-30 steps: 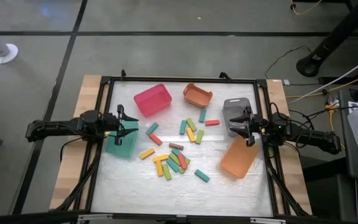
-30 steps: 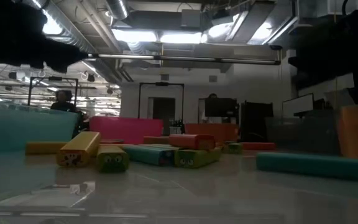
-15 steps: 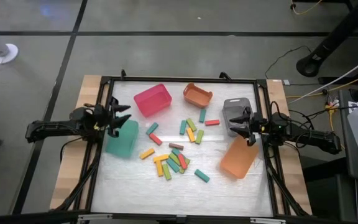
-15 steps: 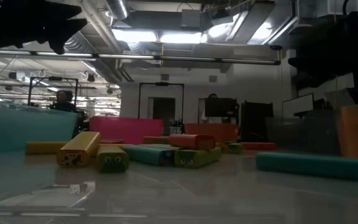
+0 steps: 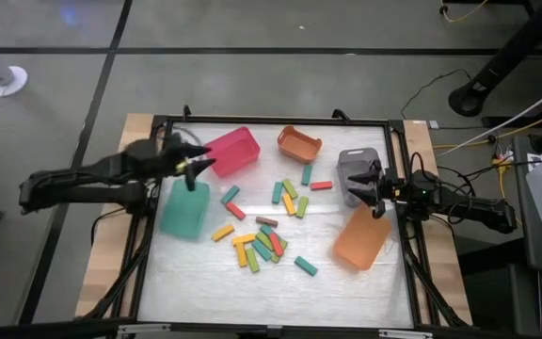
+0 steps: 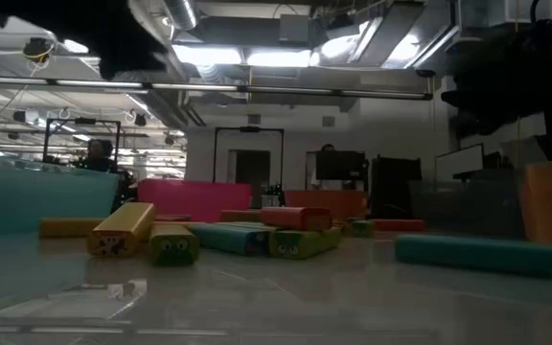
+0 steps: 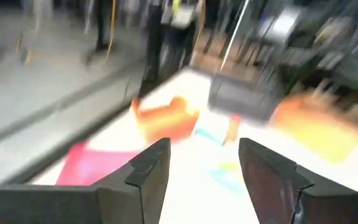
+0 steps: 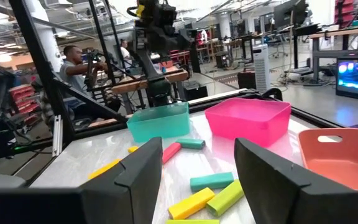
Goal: Sort blocks
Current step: Put the blue block into the pink bin
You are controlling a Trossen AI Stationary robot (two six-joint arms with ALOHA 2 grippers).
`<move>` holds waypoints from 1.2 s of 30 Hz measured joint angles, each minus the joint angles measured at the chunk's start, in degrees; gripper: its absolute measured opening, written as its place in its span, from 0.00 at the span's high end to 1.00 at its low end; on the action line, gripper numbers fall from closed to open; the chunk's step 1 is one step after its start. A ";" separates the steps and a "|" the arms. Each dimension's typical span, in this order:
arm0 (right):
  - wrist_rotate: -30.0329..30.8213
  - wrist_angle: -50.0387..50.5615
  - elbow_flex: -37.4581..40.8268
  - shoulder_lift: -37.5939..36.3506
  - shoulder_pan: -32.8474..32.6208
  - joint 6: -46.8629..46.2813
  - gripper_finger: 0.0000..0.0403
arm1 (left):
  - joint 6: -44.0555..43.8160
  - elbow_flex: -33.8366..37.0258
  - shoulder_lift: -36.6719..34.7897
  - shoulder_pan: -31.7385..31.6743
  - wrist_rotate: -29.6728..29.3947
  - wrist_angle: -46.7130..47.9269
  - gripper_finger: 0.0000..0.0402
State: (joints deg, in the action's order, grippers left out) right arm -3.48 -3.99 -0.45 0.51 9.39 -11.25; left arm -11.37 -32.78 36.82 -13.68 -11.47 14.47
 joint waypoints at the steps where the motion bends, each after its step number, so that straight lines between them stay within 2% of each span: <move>1: 0.02 0.00 0.00 0.00 0.00 0.00 0.50 | -0.48 -1.86 3.37 -0.41 0.03 2.60 0.55; 9: 0.02 0.02 -0.02 0.00 0.00 0.02 0.50 | -4.67 -12.51 27.88 -1.87 1.93 15.94 0.55; 15: 0.02 1.11 0.00 0.00 0.00 0.02 0.50 | -6.24 -17.15 39.53 -1.83 7.44 20.00 0.55; 20: 0.02 1.27 -0.02 0.00 0.00 0.01 0.50 | -10.28 -19.01 45.06 -1.66 8.62 22.70 0.55; 26: 0.02 1.25 -0.01 0.00 0.00 0.02 0.50 | -15.22 -19.00 48.54 -1.66 8.72 23.24 0.55; 36: 0.02 1.18 0.00 0.00 0.00 0.02 0.50 | -16.55 -18.99 53.81 -0.28 9.16 23.49 0.55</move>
State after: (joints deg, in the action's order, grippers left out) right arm -3.46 -2.81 -0.45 0.51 9.39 -11.22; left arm -27.92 -51.77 90.63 -13.96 -2.31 37.95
